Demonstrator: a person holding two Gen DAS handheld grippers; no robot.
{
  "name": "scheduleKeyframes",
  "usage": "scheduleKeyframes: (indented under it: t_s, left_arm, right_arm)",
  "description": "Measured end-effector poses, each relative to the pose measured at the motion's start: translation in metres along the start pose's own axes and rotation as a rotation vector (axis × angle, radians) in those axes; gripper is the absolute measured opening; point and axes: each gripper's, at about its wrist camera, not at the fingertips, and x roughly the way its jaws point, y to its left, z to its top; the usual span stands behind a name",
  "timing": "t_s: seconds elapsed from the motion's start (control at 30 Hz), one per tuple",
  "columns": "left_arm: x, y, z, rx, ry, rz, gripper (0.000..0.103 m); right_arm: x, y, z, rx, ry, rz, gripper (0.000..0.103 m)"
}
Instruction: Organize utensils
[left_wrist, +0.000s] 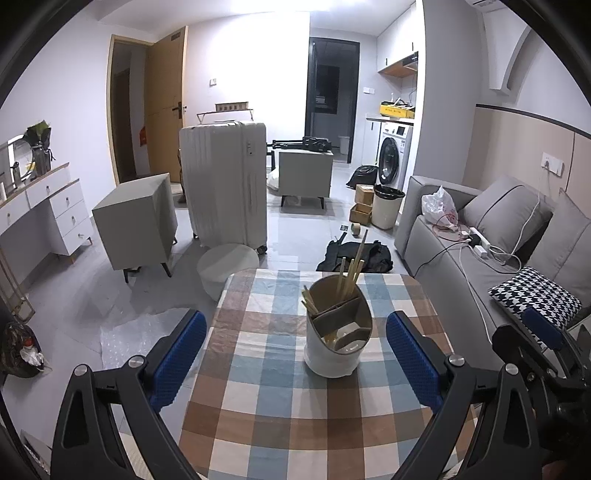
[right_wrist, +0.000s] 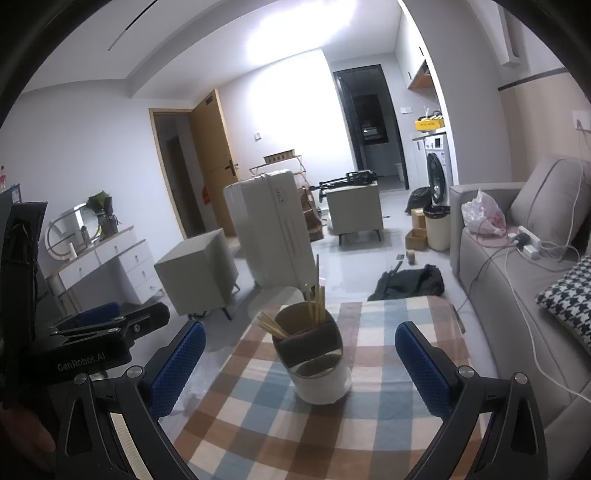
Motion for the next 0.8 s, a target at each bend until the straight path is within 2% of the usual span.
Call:
scheduleKeyframes:
  t_s: [0.8]
  left_arm:
    - [0.0023, 0.0069, -0.0007, -0.018, 0.010, -0.008, 0.095]
  right_arm:
    - [-0.0030, -0.0004, 0.0004, 0.009, 0.001, -0.008, 0.103]
